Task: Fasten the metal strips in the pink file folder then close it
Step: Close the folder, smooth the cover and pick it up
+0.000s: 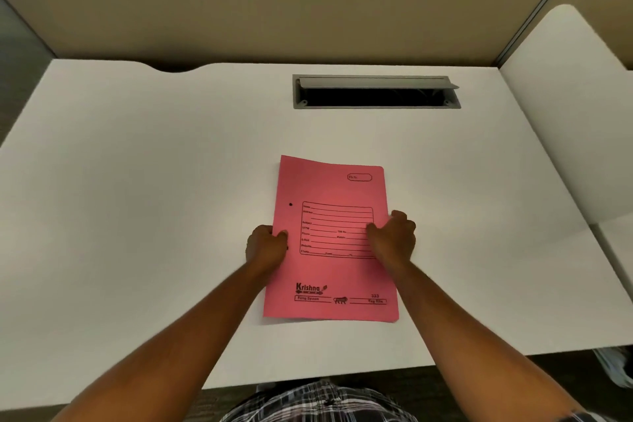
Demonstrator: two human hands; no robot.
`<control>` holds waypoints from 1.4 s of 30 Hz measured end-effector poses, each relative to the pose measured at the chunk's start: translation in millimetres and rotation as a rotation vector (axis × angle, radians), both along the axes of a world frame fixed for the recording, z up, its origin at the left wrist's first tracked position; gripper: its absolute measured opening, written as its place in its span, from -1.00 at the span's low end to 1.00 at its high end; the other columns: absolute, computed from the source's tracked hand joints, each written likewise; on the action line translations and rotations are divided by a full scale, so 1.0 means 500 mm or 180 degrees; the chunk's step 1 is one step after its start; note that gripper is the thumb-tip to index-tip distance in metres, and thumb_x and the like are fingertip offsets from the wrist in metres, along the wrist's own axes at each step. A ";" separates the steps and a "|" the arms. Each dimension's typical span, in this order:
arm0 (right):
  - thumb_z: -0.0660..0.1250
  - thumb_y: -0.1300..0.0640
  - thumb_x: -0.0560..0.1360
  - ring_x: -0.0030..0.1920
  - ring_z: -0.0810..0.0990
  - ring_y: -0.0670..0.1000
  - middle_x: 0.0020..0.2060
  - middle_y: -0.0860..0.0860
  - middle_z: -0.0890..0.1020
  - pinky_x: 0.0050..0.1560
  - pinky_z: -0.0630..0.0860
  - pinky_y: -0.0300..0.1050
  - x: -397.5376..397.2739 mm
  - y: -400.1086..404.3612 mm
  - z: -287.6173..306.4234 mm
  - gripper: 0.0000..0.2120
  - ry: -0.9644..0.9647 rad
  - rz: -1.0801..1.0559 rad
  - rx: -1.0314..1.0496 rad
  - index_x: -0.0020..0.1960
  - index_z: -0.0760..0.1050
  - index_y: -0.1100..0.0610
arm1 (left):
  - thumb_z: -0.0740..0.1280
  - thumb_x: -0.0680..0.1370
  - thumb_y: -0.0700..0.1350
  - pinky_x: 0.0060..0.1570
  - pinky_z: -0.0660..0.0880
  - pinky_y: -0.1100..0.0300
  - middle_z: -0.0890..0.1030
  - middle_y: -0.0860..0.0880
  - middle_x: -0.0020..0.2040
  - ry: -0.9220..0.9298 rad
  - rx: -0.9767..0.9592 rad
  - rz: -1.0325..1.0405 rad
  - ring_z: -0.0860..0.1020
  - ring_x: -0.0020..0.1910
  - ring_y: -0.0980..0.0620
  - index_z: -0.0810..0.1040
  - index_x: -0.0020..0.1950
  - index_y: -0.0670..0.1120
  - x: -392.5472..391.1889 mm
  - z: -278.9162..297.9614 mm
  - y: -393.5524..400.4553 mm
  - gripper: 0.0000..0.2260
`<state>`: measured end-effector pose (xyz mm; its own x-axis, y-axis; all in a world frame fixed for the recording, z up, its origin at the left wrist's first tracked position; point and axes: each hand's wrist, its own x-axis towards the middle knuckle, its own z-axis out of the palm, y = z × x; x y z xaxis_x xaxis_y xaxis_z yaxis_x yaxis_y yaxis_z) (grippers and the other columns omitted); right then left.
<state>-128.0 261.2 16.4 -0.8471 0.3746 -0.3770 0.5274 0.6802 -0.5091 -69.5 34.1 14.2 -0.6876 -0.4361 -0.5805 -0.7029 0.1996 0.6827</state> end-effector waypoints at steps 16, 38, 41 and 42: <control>0.38 0.03 0.53 -0.02 0.64 0.02 0.04 -0.03 0.65 0.03 0.57 -0.05 -0.005 -0.044 0.025 -0.77 0.0060 0.0004 -0.1205 0.18 0.56 0.00 | 0.19 0.66 -0.12 0.08 0.60 -0.16 0.61 -0.13 0.16 0.0420 0.0962 0.0423 0.64 0.04 -0.15 0.48 0.21 -0.07 0.023 0.017 -0.086 -0.84; 0.27 0.32 0.55 0.01 0.71 0.21 0.01 0.09 0.74 0.03 0.66 0.08 -0.127 -0.207 0.051 -0.73 -0.0291 -0.0031 -0.2334 0.18 0.62 0.13 | 0.24 0.58 -0.28 -0.19 0.63 0.00 0.70 -0.11 -0.02 0.0684 0.0930 0.0428 0.70 -0.13 -0.16 0.58 0.02 -0.05 -0.110 0.086 -0.272 -0.82; 0.30 0.35 0.53 0.02 0.70 0.19 0.02 0.09 0.73 0.02 0.66 0.07 -0.167 -0.241 0.054 -0.71 -0.0119 -0.0059 -0.2347 0.19 0.62 0.15 | 0.25 0.58 -0.30 -0.25 0.59 0.09 0.70 -0.07 -0.06 0.0772 0.0834 0.0426 0.69 -0.13 -0.13 0.59 -0.05 -0.01 -0.153 0.095 -0.303 -0.79; 0.31 0.35 0.53 0.02 0.69 0.18 0.03 0.08 0.72 0.04 0.65 0.07 -0.180 -0.252 0.054 -0.71 -0.0073 -0.0062 -0.2314 0.19 0.62 0.13 | 0.26 0.58 -0.29 -0.24 0.59 0.10 0.69 -0.05 -0.07 0.0789 0.0783 0.0439 0.68 -0.13 -0.12 0.59 -0.06 0.00 -0.167 0.094 -0.315 -0.79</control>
